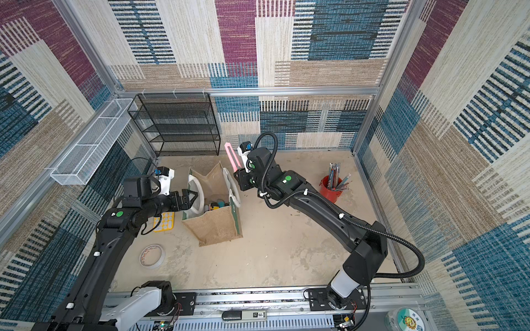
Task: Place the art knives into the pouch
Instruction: Place the utility knife in the pouch.
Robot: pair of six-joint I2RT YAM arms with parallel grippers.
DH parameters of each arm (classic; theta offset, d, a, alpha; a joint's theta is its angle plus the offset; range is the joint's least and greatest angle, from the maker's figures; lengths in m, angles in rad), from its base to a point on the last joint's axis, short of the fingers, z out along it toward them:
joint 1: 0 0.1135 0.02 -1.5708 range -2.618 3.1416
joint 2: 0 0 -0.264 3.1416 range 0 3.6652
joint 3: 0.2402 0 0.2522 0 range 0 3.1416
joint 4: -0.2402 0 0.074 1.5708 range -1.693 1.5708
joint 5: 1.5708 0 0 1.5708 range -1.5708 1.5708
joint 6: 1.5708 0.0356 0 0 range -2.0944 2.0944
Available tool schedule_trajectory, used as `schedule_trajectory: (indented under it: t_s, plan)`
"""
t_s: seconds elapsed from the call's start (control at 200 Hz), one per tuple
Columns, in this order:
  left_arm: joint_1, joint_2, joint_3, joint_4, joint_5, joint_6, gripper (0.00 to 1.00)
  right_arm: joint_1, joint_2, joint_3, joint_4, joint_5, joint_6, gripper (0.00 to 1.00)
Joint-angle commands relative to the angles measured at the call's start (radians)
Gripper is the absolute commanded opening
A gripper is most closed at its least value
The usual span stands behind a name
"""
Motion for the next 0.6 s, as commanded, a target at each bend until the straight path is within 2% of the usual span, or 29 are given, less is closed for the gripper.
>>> schedule_trajectory:
  t_s: [0.0,0.09,0.275,0.341,0.391,0.596]
  plan:
    - [0.002,-0.009,0.019,-0.026,-0.062,0.009,0.99,0.028,0.027,0.01,0.035,-0.103,0.022,0.26]
    - [0.004,-0.03,0.025,-0.04,-0.127,0.002,0.99,0.045,0.07,0.016,0.054,-0.184,0.041,0.28]
    - [0.005,-0.096,0.0,-0.039,-0.228,-0.021,0.99,0.055,0.125,0.03,0.054,-0.202,0.033,0.29]
    - [0.005,-0.114,-0.013,-0.028,-0.231,-0.036,0.99,0.056,0.14,0.043,0.045,-0.219,0.023,0.33]
    - [0.005,-0.123,-0.023,-0.021,-0.224,-0.048,0.99,0.056,0.151,0.059,0.029,-0.23,0.013,0.42]
    - [0.005,-0.116,-0.049,0.002,-0.216,-0.076,0.99,0.058,0.175,0.112,-0.017,-0.248,-0.027,0.98]
